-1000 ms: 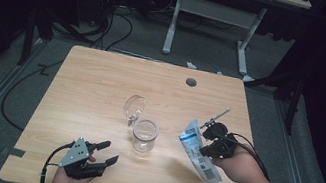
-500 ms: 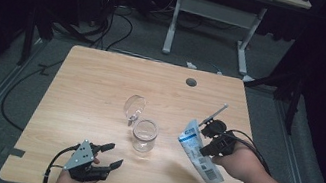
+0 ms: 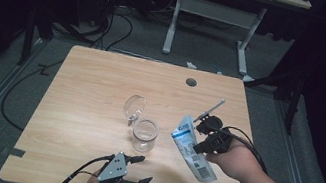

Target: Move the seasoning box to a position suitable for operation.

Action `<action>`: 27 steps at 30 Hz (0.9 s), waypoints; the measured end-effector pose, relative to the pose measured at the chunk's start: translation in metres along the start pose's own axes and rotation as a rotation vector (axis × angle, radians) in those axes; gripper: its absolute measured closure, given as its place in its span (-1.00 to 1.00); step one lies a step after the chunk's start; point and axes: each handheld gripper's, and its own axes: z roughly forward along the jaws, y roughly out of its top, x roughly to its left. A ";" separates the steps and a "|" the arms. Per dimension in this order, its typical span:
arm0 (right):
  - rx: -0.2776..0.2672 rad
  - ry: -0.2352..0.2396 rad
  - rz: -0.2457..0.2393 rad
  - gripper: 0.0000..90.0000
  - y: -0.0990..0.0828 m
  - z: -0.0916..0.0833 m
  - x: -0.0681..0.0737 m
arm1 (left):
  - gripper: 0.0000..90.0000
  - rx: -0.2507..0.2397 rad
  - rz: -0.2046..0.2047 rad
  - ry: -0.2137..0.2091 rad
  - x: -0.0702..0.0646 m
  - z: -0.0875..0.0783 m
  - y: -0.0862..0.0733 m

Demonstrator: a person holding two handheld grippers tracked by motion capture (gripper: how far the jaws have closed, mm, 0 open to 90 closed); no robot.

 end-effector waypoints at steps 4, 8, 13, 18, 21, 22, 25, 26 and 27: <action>-0.007 0.007 -0.010 1.00 0.005 0.000 0.006 | -0.36 0.021 -0.023 -0.022 -0.002 0.015 0.002; -0.005 0.014 -0.025 1.00 0.009 0.000 0.011 | -0.41 0.023 -0.039 -0.046 -0.005 0.029 0.006; 0.000 0.013 -0.034 1.00 0.015 0.000 0.021 | -0.46 0.040 -0.043 -0.044 -0.006 0.044 0.008; -0.006 0.023 -0.037 1.00 0.018 -0.002 0.028 | -0.45 0.032 -0.051 -0.048 -0.005 0.047 0.010; -0.009 0.028 -0.042 1.00 0.020 -0.002 0.032 | -0.44 0.033 -0.040 -0.047 -0.006 0.047 0.010; -0.010 0.027 -0.038 1.00 0.021 -0.002 0.033 | -0.44 0.031 -0.038 -0.047 -0.007 0.047 0.011; -0.008 0.023 -0.047 1.00 0.023 -0.003 0.035 | -0.40 0.028 -0.019 -0.055 -0.008 0.046 0.011; -0.007 0.024 -0.040 1.00 0.023 -0.004 0.036 | -0.39 0.028 -0.006 -0.052 -0.008 0.045 0.011; -0.006 0.019 -0.039 1.00 0.024 -0.004 0.037 | -0.40 0.029 -0.001 -0.052 -0.008 0.045 0.011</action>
